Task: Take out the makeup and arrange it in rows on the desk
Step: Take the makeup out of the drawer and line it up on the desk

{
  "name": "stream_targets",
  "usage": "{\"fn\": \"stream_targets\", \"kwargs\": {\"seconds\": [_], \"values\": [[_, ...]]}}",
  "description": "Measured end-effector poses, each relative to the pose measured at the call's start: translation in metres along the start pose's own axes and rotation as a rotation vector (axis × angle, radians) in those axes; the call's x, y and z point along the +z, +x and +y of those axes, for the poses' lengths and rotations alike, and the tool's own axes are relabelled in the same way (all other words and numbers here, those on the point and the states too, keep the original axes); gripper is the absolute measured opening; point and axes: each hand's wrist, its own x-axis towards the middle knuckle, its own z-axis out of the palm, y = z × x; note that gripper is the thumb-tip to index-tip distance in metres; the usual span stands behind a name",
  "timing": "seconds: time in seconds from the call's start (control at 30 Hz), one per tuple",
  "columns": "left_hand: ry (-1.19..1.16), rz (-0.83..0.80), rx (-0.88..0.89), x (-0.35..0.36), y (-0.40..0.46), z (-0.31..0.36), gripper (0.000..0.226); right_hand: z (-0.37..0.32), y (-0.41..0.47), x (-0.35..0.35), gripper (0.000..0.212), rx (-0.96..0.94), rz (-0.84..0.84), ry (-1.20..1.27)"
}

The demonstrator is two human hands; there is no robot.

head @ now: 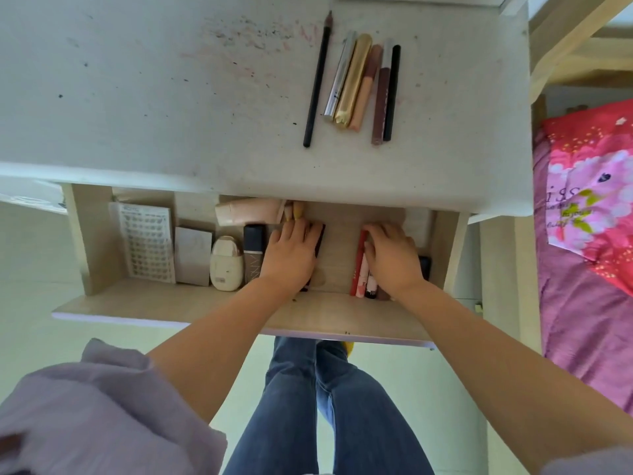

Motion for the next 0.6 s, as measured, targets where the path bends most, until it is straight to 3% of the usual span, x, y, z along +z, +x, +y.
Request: {"fn": "stream_targets", "kwargs": {"seconds": [0.23, 0.4, 0.6], "values": [[-0.016, 0.023, 0.005, 0.000, 0.006, 0.003, 0.051, 0.003, -0.001, -0.006, 0.031, 0.000, -0.048, 0.018], [-0.041, 0.043, 0.031, -0.003, 0.010, 0.010, 0.035, 0.005, -0.003, -0.006, 0.032, 0.006, -0.066, 0.055], [-0.355, -0.077, -0.068, -0.016, -0.007, 0.019, 0.032, -0.004, -0.014, -0.018, 0.023, 0.014, -0.039, 0.148]]}}
